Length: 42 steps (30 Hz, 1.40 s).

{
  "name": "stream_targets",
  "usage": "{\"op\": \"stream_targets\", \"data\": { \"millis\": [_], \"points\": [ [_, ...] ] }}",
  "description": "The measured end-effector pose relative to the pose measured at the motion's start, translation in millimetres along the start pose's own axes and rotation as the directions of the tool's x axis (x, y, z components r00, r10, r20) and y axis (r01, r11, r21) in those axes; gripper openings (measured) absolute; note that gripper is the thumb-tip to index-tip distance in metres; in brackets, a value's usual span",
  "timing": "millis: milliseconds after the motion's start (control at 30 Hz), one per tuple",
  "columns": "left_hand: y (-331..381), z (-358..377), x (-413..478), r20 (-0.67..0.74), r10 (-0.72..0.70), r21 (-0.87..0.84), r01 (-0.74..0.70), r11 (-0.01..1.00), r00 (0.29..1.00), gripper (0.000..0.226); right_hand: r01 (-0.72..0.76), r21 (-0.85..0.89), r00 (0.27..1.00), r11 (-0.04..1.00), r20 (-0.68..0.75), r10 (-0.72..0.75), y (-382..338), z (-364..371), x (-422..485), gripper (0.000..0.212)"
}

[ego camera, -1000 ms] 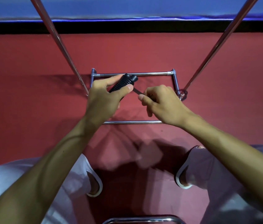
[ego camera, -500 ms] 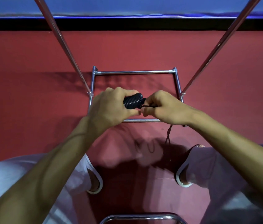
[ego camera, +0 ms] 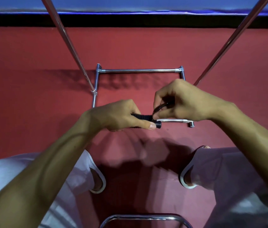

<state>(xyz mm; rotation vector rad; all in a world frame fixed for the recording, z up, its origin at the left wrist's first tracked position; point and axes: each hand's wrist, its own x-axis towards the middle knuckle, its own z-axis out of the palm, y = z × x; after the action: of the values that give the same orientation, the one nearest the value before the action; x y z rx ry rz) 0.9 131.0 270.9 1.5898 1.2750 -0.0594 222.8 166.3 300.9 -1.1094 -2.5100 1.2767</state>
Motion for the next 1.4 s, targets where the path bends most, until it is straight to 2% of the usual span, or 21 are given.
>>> {"op": "stream_targets", "data": {
  "millis": [67, 167, 333, 467, 567, 633, 733, 833, 900, 1000, 1100, 1200, 1300, 1400],
  "points": [
    [5.3, -5.4, -6.7, 0.113, 0.034, -0.108, -0.022, 0.994, 0.993, 0.058, 0.039, 0.172, 0.999, 0.984, 0.000, -0.040, 1.4, -4.8, 0.0, 0.012],
    [13.8, -9.4, -13.9, 0.168, 0.101, -0.177, -0.071, 0.982, 0.981, 0.061, 0.090, 0.363, 0.996, 0.927, -0.042, -0.080, 6.5, -11.0, 2.8, 0.019],
    [23.2, -13.1, -24.3, 0.168, 0.236, -0.301, -0.178, 0.937, 0.957, 0.068, 0.089, 0.524, 0.990, 0.847, 0.048, -0.134, 13.6, -14.0, 9.0, 0.021],
    [26.3, -15.2, -30.1, 0.124, 0.300, -0.346, -0.242, 0.907, 0.946, 0.072, 0.046, 0.627, 0.987, 0.778, 0.091, -0.133, 14.1, -6.2, 12.7, 0.039],
    [25.5, -17.0, -34.0, 0.050, 0.363, -0.352, -0.324, 0.878, 0.930, 0.068, -0.005, 0.689, 0.994, 0.724, 0.086, -0.075, 16.2, 8.0, 19.1, 0.054],
    [24.1, -17.8, -35.7, -0.025, 0.383, -0.327, -0.370, 0.870, 0.923, 0.056, -0.043, 0.723, 0.998, 0.690, 0.068, -0.008, 16.4, 16.8, 22.2, 0.065],
    [22.0, -18.7, -38.7, -0.127, 0.394, -0.272, -0.414, 0.869, 0.910, 0.033, -0.057, 0.786, 0.998, 0.615, 0.021, 0.065, 9.5, 26.8, 24.6, 0.054],
    [18.8, -17.2, -41.6, -0.216, 0.405, -0.238, -0.450, 0.861, 0.888, 0.028, -0.137, 0.863, 0.984, 0.486, 0.063, 0.165, 3.3, 41.2, 27.0, 0.056],
    [17.0, -13.6, -43.3, -0.316, 0.399, -0.175, -0.467, 0.867, 0.861, 0.032, -0.156, 0.897, 0.982, 0.415, 0.094, 0.165, 0.8, 52.7, 28.0, 0.061],
    [14.2, -7.1, -41.8, -0.461, 0.341, -0.111, -0.435, 0.894, 0.819, 0.032, -0.135, 0.927, 0.981, 0.351, 0.075, 0.179, 1.1, 60.1, 28.0, 0.047],
    [15.4, 0.5, -40.0, -0.542, 0.293, -0.026, -0.364, 0.931, 0.787, 0.060, -0.223, 0.918, 0.964, 0.327, 0.159, 0.211, 5.7, 58.3, 25.9, 0.053],
    [13.6, 5.7, -33.3, -0.554, 0.330, 0.085, -0.342, 0.936, 0.764, 0.079, -0.365, 0.869, 0.927, 0.335, 0.303, 0.224, 12.3, 52.2, 23.9, 0.051],
    [8.7, 6.0, -26.8, -0.545, 0.407, 0.168, -0.380, 0.910, 0.733, 0.061, -0.466, 0.796, 0.884, 0.386, 0.436, 0.168, 14.5, 43.6, 23.1, 0.039],
    [9.6, 6.2, -20.4, -0.578, 0.388, 0.053, -0.441, 0.896, 0.718, 0.043, -0.471, 0.759, 0.882, 0.449, 0.416, 0.223, 13.7, 35.4, 26.5, 0.032]
  ]
}}
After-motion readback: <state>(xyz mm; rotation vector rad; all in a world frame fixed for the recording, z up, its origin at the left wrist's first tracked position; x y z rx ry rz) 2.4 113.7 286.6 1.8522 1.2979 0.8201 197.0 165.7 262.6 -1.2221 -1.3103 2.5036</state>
